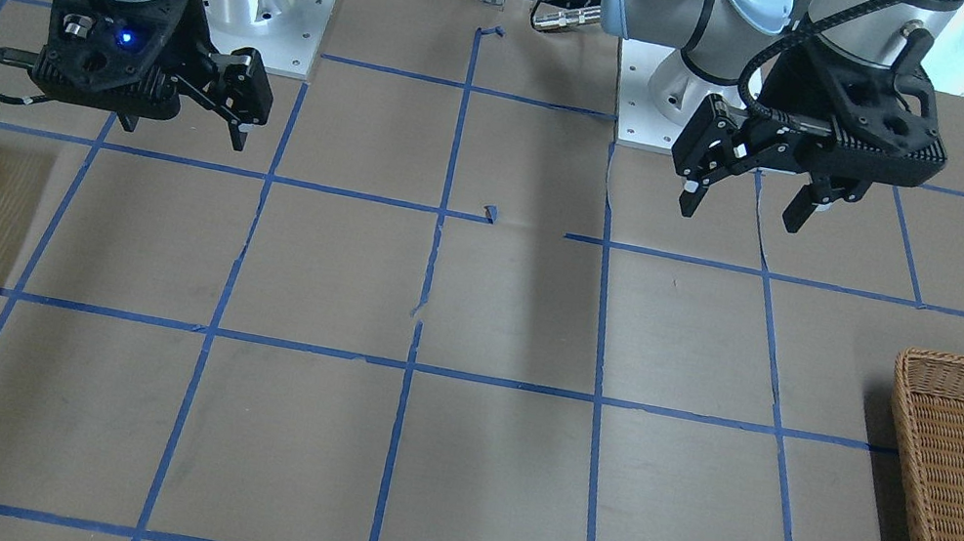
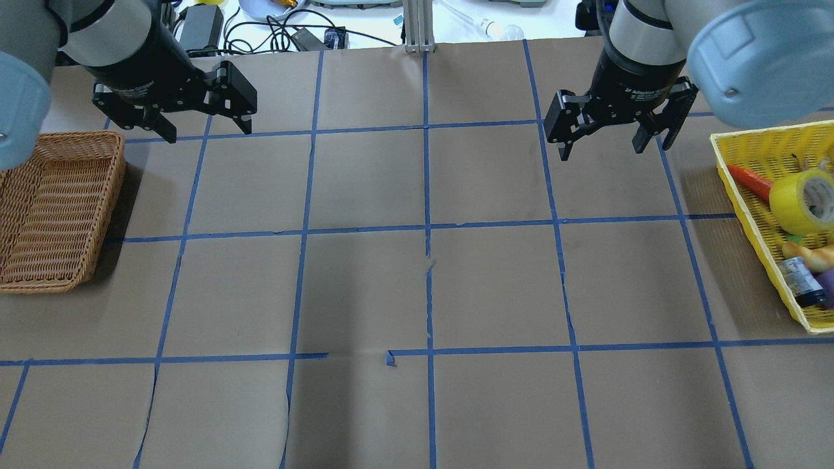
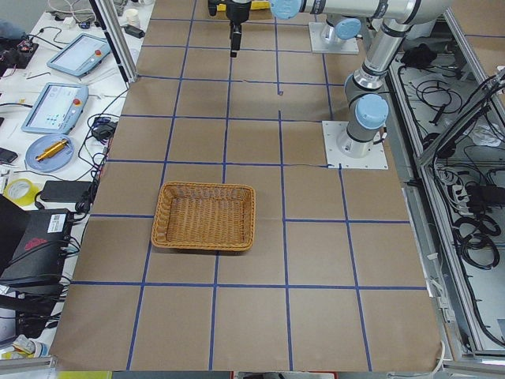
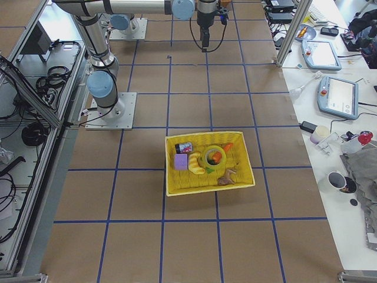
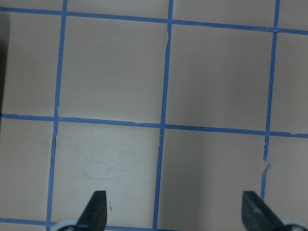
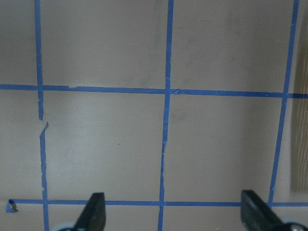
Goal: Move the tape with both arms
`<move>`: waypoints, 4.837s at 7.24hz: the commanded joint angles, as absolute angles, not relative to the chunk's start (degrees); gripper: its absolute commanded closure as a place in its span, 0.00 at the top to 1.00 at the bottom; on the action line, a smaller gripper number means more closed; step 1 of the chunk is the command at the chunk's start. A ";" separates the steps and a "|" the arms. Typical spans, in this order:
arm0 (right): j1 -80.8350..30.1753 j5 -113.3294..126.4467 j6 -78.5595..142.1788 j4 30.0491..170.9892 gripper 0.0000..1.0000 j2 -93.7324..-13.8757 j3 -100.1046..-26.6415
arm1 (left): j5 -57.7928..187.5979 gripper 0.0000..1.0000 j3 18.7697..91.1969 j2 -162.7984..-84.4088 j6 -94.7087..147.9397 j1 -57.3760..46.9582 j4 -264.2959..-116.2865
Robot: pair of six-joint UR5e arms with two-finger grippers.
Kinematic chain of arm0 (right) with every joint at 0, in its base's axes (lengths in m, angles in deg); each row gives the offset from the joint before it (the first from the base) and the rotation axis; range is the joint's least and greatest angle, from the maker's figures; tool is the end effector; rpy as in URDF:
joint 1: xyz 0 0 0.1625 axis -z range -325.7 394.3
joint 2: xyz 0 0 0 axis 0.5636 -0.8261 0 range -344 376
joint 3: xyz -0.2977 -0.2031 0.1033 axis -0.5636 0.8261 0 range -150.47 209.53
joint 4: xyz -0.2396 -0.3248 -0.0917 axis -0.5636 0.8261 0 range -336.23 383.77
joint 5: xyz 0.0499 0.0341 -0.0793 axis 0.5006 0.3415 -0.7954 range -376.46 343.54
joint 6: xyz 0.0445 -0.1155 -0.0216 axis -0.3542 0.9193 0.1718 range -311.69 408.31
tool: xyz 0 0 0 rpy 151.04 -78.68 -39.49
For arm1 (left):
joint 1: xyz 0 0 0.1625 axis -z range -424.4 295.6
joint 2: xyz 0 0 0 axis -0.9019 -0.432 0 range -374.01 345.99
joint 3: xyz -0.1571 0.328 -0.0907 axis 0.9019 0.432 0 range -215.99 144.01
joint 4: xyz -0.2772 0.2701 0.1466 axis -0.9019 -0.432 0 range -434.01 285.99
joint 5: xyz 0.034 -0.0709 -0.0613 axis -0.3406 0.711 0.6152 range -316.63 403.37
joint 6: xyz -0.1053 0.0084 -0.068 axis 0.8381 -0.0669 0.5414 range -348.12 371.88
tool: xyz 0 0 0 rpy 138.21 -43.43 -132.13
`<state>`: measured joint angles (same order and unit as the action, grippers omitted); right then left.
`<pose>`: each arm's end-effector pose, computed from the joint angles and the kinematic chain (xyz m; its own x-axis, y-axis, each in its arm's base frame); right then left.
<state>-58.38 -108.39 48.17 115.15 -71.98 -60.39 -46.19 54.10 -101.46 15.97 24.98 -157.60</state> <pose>0.1524 -0.4968 0.3973 -0.9984 -0.0447 0.0336 -0.0444 0.9990 0.0097 -0.1290 -0.4941 0.4451 -0.9966 -0.0799 0.0186 -0.0818 0.9848 -0.1534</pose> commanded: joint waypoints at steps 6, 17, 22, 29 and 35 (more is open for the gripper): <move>-58.60 -108.57 48.05 115.00 1.00 -72.41 -60.55 | -46.02 1.00 54.10 -101.64 16.02 24.98 -157.60; -58.69 -109.01 48.40 115.18 1.00 -72.41 -60.91 | -46.19 1.00 54.01 -101.64 16.19 24.98 -157.60; -58.95 -109.53 47.97 115.01 1.00 -72.33 -60.99 | -46.71 1.00 52.70 -101.90 16.02 24.72 -160.76; -25.17 -114.39 62.02 134.41 1.00 -63.12 -61.08 | -46.54 1.00 53.48 -102.34 15.93 24.89 -160.23; -14.21 -103.56 62.20 136.71 0.99 -53.70 -64.24 | -46.45 1.00 53.92 -101.90 16.02 24.98 -160.14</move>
